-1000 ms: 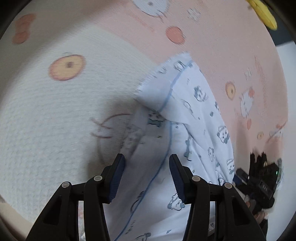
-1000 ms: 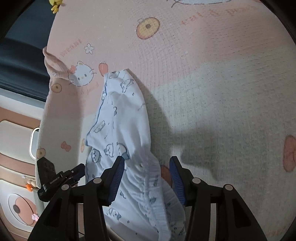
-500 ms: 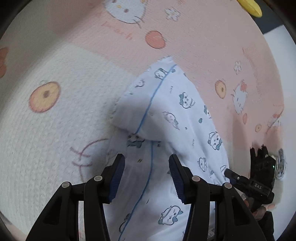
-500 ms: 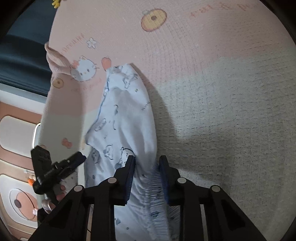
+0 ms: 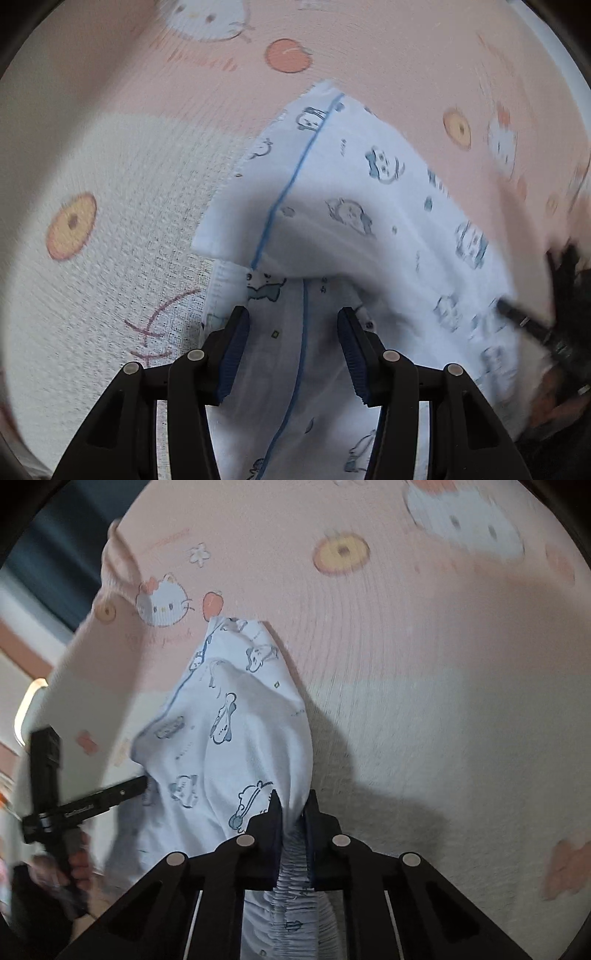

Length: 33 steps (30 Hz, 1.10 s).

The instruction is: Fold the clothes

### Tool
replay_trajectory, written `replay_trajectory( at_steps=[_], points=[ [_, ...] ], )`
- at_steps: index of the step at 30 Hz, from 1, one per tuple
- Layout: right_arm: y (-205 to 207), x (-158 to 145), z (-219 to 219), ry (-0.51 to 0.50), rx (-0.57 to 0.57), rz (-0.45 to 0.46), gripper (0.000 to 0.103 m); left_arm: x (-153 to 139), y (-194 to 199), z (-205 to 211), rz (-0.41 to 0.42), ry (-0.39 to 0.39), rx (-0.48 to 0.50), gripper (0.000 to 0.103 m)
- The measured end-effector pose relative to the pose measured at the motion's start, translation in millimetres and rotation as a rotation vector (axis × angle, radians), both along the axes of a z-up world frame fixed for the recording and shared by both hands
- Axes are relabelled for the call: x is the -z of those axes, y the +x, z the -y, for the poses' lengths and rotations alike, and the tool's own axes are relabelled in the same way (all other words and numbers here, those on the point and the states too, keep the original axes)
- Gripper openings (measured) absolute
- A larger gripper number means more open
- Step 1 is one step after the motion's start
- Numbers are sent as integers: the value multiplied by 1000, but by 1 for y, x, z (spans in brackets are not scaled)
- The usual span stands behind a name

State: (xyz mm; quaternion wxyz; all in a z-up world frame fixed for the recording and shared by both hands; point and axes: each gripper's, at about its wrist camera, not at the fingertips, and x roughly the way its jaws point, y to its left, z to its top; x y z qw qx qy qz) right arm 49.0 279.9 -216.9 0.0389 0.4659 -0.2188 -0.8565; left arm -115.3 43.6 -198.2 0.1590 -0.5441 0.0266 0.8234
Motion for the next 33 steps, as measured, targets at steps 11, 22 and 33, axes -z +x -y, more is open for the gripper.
replay_trajectory(
  at_steps=[11,22,33],
  points=[
    [-4,-8,0,223,69,30,6,-1,15,8,-41,-122,-103,14],
    [-7,-11,-7,284,144,120,5,-3,21,9,47,-209,-148,15],
    [-1,-13,-42,-82,213,110,9,-13,28,58,107,202,-316,26]
  ],
)
